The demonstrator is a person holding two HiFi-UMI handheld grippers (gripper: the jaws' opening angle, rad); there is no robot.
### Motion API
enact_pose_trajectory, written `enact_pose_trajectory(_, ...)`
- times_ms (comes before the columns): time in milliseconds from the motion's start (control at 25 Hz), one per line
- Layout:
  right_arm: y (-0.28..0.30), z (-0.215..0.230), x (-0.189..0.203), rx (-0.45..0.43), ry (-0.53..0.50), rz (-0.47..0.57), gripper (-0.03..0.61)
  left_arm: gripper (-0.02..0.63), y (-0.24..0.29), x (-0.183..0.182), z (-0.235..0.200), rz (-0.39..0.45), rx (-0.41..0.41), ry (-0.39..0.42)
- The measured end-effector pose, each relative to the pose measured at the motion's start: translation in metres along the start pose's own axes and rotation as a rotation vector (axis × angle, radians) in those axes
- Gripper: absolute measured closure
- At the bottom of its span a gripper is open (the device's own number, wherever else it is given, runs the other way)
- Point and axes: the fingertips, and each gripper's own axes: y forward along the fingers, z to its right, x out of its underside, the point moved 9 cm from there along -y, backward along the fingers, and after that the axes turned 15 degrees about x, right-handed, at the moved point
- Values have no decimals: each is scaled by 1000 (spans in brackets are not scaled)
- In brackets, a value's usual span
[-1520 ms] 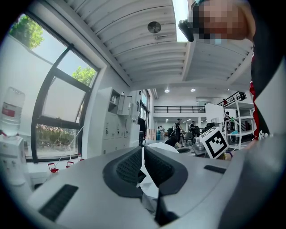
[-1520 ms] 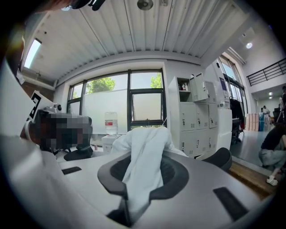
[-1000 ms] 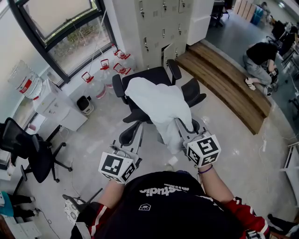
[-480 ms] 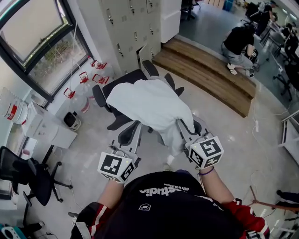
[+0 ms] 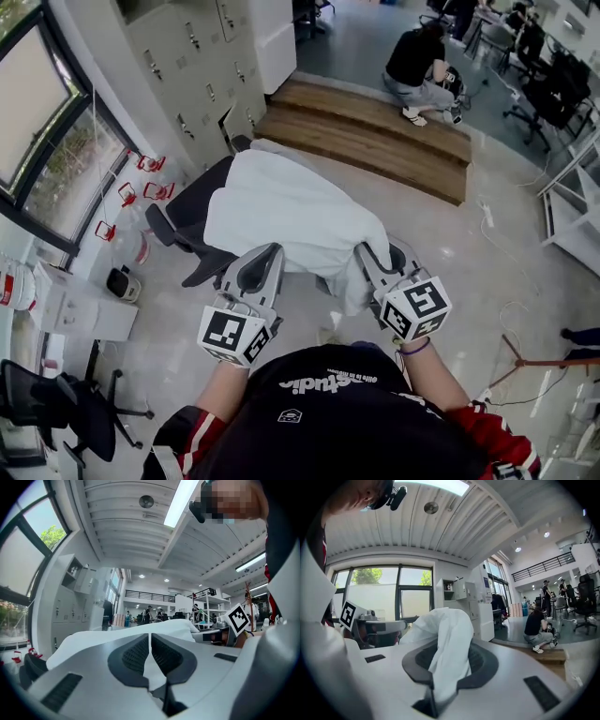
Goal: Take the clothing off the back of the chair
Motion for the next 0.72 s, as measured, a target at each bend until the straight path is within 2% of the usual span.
enact_pose_trajectory(400,-49,49,9,139,39,-12,486,578,45,2,27,-13,115,-7)
enact_pose_trajectory(720,-72,70,16,247,61,-11,486,578,65,11,35,-31,192,-15)
